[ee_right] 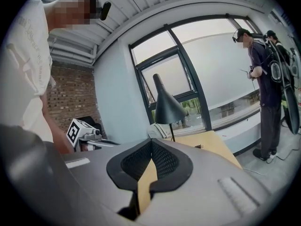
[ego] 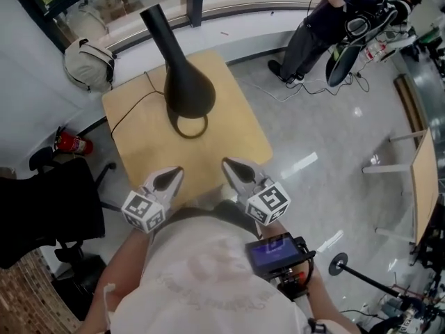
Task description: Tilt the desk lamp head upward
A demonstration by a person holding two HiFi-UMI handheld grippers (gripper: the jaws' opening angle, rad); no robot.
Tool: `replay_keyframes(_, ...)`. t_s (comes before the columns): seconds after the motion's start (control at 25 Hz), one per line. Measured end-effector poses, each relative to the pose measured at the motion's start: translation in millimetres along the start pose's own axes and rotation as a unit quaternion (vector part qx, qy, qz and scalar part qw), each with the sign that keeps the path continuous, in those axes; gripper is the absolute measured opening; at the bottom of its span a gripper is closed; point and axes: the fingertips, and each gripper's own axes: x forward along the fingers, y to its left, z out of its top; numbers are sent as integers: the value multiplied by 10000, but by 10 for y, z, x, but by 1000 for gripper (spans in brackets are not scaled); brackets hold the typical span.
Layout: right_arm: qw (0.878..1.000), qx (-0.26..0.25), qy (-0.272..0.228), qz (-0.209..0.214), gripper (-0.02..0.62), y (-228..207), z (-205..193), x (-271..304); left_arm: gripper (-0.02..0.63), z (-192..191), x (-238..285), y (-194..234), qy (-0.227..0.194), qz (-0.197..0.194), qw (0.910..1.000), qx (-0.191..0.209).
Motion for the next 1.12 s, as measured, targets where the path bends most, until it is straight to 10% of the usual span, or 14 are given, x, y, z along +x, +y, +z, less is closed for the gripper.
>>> replay_keyframes(0.72, 9868, -919, 387, 1276, 14, -774, 190, 399, 0, 442, 539, 349, -295, 1689, 9852, -3)
replay_keyframes(1.12, 9732, -1745, 560, 1389, 14, -544, 258, 674, 0, 393, 340, 536, -404, 1794, 9829, -77)
